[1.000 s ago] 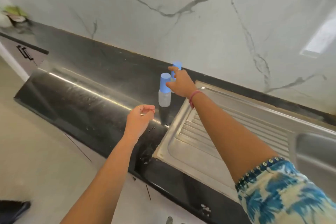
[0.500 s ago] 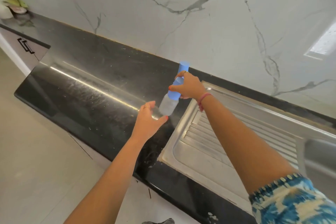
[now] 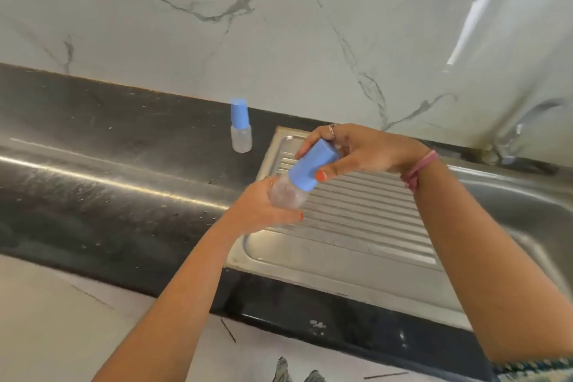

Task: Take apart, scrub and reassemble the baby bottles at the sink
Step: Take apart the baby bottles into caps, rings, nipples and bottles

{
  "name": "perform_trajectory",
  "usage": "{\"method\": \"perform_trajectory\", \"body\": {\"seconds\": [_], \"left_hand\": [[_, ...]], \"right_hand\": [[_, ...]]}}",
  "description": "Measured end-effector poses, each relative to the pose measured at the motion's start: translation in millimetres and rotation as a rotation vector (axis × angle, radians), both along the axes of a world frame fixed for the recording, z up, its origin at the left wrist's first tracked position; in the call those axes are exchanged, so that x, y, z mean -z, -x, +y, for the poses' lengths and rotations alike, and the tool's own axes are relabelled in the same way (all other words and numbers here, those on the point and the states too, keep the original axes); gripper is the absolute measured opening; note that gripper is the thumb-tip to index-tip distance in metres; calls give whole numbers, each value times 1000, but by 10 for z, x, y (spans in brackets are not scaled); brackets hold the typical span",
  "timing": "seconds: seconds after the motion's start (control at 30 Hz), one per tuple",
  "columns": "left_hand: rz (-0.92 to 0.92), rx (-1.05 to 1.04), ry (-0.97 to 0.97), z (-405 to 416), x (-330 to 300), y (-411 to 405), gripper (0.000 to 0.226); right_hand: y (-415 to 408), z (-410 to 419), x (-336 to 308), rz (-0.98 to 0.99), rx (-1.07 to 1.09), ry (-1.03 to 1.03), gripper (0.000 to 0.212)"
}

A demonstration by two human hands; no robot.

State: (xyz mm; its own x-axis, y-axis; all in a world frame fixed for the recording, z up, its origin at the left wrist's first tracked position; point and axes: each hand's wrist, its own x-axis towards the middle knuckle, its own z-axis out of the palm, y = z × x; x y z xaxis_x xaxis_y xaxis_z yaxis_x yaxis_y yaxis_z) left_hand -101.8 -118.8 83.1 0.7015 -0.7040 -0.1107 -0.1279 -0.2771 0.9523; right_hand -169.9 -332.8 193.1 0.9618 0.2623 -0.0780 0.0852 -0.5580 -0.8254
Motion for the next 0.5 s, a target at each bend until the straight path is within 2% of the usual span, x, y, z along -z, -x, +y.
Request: {"method": "perform_trajectory", "body": {"seconds": [0.13,0.23,0.27,0.4,0.5], "left_hand": [[-204,89,-75,-370,-74,318,69],[-329,169,-61,-628,-146,575,84],[-374,190,-64,-704,-160,645,87],[-556,177,-75,-1052,-149,957,74],[-576,144,-35,-1265,-136,1130,55]], "right_hand": [[406,-361,-25,219,193,-51,52],[654,-597,16,292,283,136,68],[731,-655,35,286,301,161,67],[1137,-899,78,164,355,120,32],[1388,-1038,80,128,319,146,27]]}}
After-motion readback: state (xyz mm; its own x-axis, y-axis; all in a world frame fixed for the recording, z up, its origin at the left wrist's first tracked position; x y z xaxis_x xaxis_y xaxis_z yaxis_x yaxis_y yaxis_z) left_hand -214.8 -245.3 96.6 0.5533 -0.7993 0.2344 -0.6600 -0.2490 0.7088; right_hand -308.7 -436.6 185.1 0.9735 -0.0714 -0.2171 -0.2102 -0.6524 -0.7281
